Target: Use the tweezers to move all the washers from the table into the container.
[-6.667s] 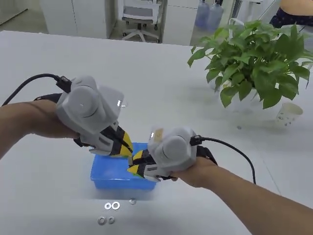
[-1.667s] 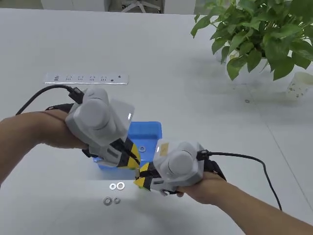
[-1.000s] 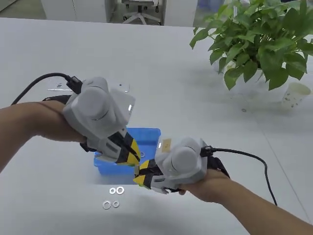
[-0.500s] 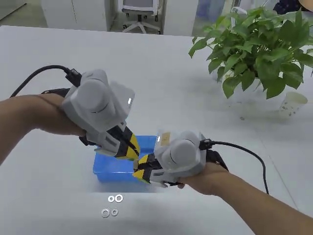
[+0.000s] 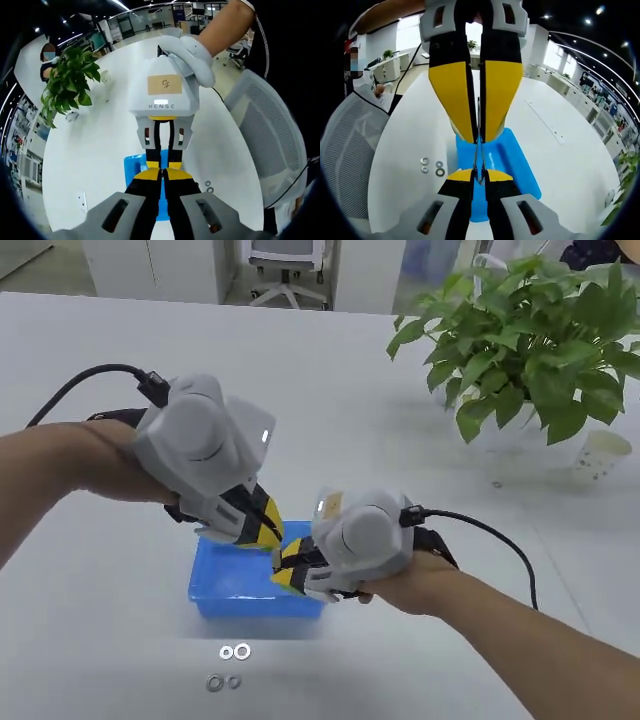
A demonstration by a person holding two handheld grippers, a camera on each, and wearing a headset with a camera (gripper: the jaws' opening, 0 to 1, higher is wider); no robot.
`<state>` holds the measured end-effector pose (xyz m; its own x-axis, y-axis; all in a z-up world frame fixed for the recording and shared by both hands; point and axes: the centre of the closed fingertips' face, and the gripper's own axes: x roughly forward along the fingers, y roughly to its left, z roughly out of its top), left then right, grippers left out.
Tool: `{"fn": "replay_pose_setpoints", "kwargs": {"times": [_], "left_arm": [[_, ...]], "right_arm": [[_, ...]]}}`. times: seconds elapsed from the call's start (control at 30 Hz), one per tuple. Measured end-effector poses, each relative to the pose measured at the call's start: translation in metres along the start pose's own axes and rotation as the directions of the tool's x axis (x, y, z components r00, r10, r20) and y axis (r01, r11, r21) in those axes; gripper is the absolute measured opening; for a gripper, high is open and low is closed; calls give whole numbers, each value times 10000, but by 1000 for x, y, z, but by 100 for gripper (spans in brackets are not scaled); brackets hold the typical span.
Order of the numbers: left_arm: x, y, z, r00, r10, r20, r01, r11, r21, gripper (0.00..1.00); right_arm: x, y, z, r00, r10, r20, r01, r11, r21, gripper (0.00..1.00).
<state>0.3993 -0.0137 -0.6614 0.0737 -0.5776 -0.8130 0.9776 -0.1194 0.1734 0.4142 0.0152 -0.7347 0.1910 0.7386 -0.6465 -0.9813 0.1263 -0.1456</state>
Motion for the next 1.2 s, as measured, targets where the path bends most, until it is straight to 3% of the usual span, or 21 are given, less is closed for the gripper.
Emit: {"fn": "replay_pose_setpoints", "kwargs": {"times": [0.5, 1.2], "left_arm": [[16, 15, -21, 9996, -175, -238, 173, 9998, -79, 6], [34, 16, -38, 9992, -254, -321, 245, 9993, -265, 6]], "right_arm": [[17, -13, -17, 10000, 15, -92, -10, 9984, 564, 10], [32, -13, -35, 9987, 195, -476, -154, 9963, 845, 10]]}}
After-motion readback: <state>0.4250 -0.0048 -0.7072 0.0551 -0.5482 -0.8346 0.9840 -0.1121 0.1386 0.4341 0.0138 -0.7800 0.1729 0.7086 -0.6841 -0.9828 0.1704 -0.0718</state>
